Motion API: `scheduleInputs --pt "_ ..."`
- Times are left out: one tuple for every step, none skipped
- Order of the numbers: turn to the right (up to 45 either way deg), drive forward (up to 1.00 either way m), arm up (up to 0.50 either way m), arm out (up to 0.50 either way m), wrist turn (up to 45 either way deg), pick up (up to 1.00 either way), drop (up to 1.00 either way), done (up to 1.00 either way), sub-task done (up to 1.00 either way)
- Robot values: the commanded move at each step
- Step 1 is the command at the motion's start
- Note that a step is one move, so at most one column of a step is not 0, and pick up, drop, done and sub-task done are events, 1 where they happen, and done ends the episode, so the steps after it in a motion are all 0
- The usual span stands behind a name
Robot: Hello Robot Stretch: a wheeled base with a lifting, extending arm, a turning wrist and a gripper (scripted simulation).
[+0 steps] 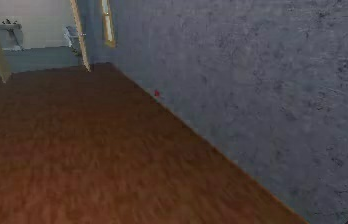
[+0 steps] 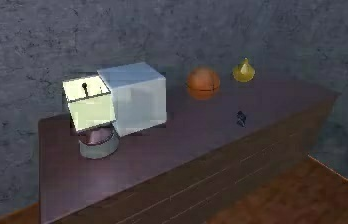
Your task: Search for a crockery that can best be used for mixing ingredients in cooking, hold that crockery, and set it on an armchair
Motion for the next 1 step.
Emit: scheduleInputs --pt "-33.0 0.0 0.0 0.0 0.0 0.0 0.0 0.0 0.0"
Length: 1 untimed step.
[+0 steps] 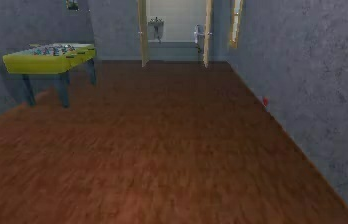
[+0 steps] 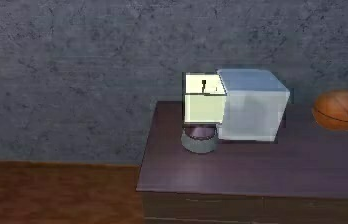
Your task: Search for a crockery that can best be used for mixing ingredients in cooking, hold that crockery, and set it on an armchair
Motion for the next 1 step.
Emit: scheduleInputs --pt "0.0 1.0 0.0 0.0 0.0 0.0 0.0 0.0 0.0"
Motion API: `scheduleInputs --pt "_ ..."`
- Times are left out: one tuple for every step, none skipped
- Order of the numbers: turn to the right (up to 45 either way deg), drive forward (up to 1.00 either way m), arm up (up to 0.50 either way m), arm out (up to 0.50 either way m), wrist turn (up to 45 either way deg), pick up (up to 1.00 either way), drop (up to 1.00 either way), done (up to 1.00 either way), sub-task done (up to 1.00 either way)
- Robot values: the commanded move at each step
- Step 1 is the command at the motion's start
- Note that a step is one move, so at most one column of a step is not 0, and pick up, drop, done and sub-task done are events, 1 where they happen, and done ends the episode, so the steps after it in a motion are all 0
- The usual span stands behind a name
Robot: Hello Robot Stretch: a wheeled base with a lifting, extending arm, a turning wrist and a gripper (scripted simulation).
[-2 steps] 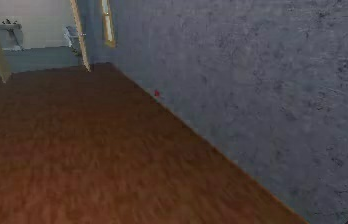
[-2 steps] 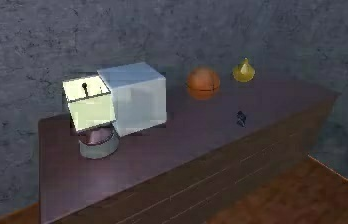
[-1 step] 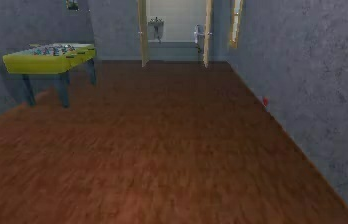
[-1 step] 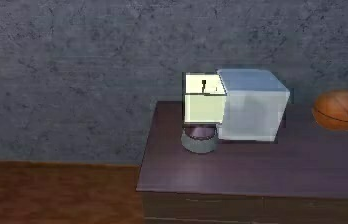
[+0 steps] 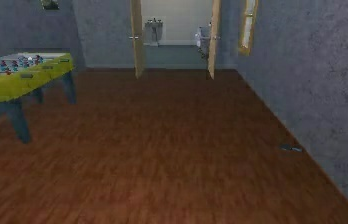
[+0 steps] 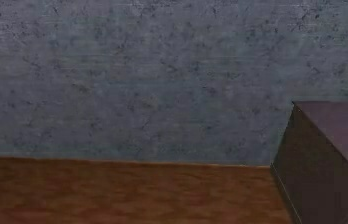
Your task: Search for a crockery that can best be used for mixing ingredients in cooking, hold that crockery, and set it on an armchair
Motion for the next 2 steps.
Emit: scheduleInputs --pt "0.0 1.0 0.0 0.0 0.0 0.0 0.0 0.0 0.0" --pt "0.0 1.0 0.0 0.0 0.0 0.0 0.0 0.0 0.0"
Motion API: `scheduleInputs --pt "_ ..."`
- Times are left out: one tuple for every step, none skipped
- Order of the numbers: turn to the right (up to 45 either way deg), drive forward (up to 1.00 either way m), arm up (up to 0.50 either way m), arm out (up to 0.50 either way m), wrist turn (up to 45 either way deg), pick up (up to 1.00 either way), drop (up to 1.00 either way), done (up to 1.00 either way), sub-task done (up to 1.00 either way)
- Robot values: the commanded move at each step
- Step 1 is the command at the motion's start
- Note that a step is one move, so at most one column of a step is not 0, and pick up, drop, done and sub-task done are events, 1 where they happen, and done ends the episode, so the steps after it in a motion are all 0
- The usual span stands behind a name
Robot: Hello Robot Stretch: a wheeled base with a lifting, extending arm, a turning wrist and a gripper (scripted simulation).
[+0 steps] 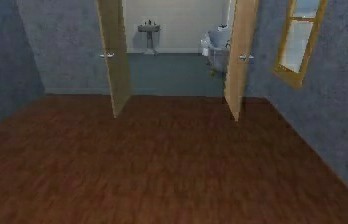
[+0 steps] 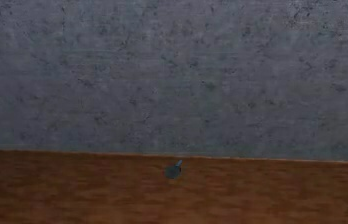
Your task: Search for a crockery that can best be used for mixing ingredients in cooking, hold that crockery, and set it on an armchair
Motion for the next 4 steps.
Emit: scheduleInputs --pt "0.0 1.0 0.0 0.0 0.0 0.0 0.0 0.0 0.0" --pt "-3.0 0.0 0.0 0.0 0.0 0.0 0.0 0.0 0.0" --pt "0.0 1.0 0.0 0.0 0.0 0.0 0.0 0.0 0.0" --pt "0.0 1.0 0.0 0.0 0.0 0.0 0.0 0.0 0.0"
